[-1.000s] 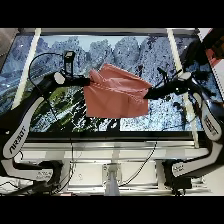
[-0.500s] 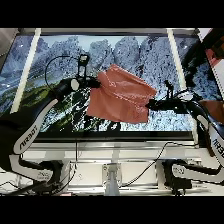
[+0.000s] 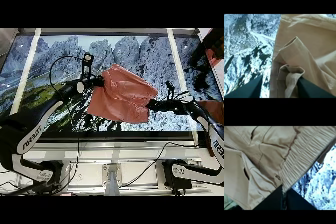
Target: Fold the clothes and pants, and hang the long-sleeved shirts on hangers.
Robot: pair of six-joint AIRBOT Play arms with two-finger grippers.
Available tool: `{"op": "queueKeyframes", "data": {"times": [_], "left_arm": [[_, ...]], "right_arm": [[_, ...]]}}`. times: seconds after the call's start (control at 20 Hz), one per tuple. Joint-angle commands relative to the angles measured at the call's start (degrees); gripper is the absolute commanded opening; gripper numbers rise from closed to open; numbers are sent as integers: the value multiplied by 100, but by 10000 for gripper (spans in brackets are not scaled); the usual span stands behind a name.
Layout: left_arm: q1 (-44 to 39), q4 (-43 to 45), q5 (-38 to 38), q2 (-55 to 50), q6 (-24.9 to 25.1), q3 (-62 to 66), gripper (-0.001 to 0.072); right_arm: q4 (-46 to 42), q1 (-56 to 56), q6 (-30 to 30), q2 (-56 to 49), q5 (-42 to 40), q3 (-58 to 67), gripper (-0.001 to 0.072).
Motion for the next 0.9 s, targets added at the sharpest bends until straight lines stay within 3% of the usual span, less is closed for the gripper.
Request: {"op": "queueKeyframes", "data": {"times": [0.0, 0.05, 0.1, 0.35, 0.6, 0.75, 0.85], "left_arm": [[87, 9, -520, 125, 4, 7, 697], [157, 9, -809, 192, 4, 7, 697], [254, 28, -1143, 280, 4, 7, 697], [1130, 26, -3069, 1051, 2, 7, 685], [2216, 4, -4559, 1810, 13, -17, 590], [2334, -94, -5226, 1840, 365, -389, 591], [2271, -715, -5296, 1840, 861, -927, 593]], "right_arm": [[2, 0, 352, 4, 103, -2, 125], [4, 0, 352, 4, 96, -2, 307], [4, 0, 352, 4, 96, -2, 424], [-273, -52, 356, 9, 483, 195, 413], [-879, -1191, 634, 442, 1327, 586, 412], [-1633, -2052, 623, 1027, 1849, 573, 412], [-1720, -2411, 581, 1290, 2044, 522, 412]]}}
